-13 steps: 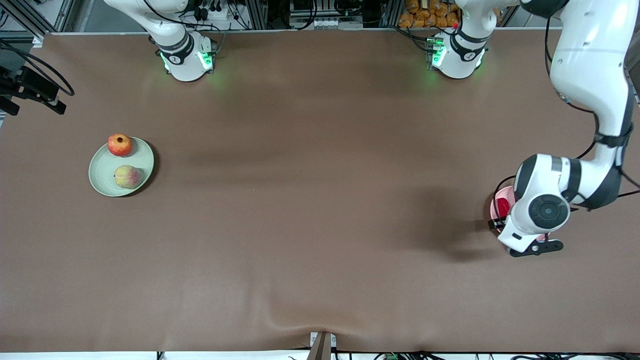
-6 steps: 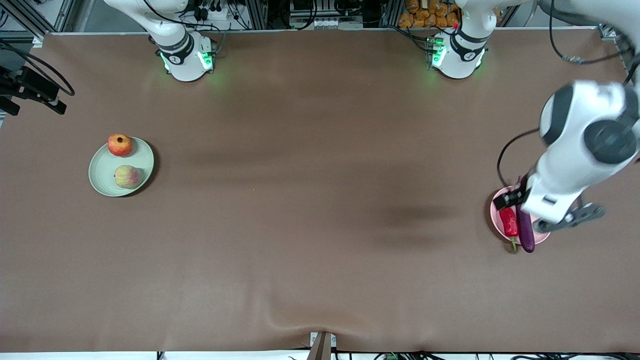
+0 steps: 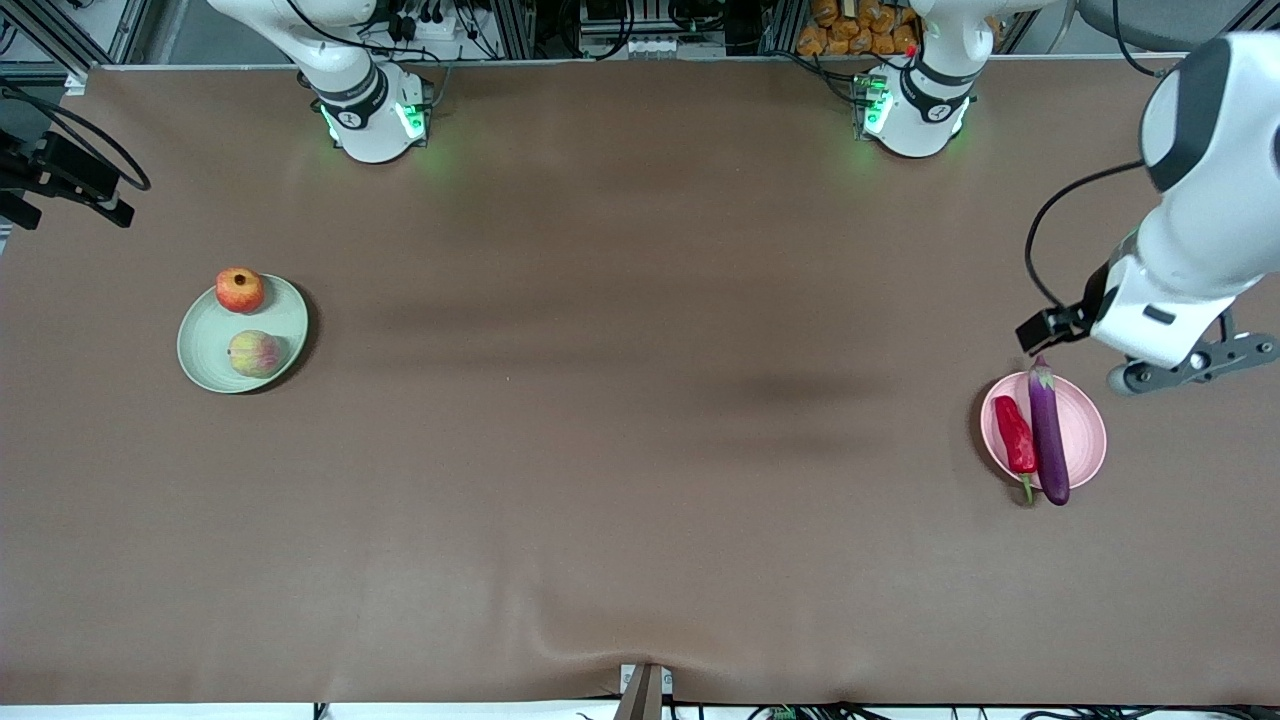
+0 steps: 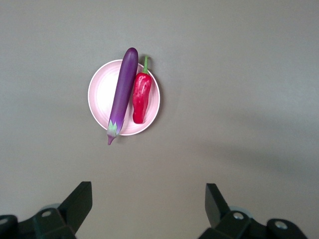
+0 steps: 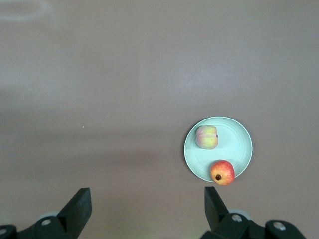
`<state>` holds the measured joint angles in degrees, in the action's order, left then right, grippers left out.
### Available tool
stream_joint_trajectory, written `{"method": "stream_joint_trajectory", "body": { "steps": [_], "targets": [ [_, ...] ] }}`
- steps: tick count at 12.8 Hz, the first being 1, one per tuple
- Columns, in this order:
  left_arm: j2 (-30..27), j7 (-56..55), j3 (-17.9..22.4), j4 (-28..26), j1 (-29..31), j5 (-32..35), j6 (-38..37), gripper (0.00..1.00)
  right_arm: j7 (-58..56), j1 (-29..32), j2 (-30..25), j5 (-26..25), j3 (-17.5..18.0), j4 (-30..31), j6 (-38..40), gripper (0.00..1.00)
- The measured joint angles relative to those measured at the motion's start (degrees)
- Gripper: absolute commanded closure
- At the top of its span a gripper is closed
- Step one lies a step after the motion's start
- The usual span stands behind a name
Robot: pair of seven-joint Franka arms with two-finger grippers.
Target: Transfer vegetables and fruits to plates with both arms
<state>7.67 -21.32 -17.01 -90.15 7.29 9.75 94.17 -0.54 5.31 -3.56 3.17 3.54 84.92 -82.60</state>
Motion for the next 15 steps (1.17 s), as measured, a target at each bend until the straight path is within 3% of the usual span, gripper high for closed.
{"method": "stream_joint_trajectory", "body": {
  "steps": [3,7,15],
  "targets": [
    [-3.91,5.88,2.61,0.15,0.64,-3.28,-4.34,0.0,0.0,0.0,0.0,0.0,0.01,0.0,0.13,0.0],
    [-7.64,13.26,12.18,0.17,-6.24,-7.33,-5.87,0.0,0.0,0.0,0.0,0.0,0.01,0.0,0.26,0.0],
    [-11.07,20.06,12.95,0.17,-8.36,-7.34,-9.33,0.0,0.0,0.0,0.0,0.0,0.01,0.0,0.3,0.0]
  ]
}}
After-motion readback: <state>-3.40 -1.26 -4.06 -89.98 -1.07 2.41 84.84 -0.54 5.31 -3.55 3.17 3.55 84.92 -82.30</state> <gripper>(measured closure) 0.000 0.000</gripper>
